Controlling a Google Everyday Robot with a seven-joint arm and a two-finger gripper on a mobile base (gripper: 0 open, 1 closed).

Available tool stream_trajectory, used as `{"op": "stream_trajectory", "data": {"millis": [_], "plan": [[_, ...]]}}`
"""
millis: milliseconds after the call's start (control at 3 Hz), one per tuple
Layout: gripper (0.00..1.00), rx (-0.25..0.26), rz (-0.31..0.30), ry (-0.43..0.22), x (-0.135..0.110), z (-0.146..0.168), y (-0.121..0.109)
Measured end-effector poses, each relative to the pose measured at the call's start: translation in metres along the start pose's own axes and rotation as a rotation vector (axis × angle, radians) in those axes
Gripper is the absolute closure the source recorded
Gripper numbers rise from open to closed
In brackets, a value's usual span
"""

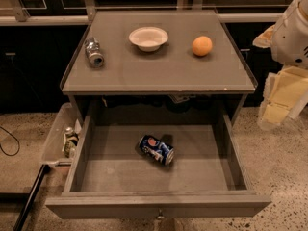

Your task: Pick pepsi can from top drawer and place on counter

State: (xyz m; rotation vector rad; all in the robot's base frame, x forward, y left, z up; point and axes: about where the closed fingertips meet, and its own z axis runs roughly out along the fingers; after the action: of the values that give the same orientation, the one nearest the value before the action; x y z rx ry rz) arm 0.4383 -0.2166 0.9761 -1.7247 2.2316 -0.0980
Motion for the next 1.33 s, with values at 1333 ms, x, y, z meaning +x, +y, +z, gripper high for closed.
{"op": "stream_trajectory", "data": {"millis": [1333], "plan": [[0.0, -0.072, 0.003, -0.027, -0.003, 0.033, 0.001]]}}
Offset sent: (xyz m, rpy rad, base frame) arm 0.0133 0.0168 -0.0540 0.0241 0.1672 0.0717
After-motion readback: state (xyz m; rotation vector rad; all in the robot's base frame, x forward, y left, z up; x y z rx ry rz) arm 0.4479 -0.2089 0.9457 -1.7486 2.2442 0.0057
